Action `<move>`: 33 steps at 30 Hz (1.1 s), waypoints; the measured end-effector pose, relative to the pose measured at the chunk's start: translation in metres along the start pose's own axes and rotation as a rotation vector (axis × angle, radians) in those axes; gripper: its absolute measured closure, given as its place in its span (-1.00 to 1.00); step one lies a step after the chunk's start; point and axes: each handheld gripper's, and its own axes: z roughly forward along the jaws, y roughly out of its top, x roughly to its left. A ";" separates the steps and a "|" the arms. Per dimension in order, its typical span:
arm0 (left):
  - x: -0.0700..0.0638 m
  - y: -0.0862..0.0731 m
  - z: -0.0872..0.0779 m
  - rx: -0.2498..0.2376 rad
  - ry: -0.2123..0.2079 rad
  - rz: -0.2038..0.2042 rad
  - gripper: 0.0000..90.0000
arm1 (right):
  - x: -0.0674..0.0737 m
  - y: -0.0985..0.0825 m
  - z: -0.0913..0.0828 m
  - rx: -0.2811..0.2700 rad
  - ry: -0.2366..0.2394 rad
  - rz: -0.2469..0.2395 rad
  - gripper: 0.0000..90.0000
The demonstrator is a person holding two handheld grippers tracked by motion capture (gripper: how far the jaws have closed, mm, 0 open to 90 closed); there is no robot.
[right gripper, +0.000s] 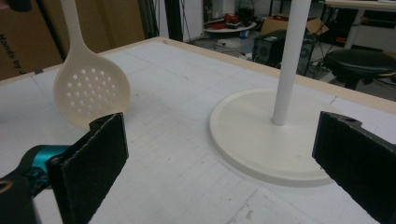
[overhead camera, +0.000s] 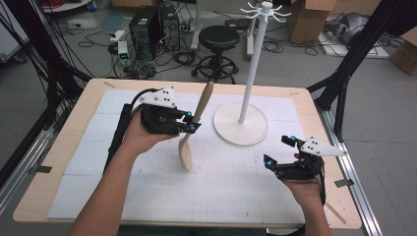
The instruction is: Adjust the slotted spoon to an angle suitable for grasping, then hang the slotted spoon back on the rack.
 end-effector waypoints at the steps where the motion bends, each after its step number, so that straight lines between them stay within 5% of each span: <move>1: -0.001 0.000 -0.001 -0.012 -0.004 0.006 0.69 | 0.000 0.001 0.000 -0.004 0.002 0.003 -0.95; 23: -0.001 0.000 0.004 -0.063 -0.043 -0.001 0.69 | 0.002 0.027 0.011 -0.019 0.047 -0.033 -0.95; 33: -0.002 0.000 0.008 -0.083 -0.058 -0.002 0.69 | 0.007 0.047 0.021 -0.029 0.107 -0.059 -0.95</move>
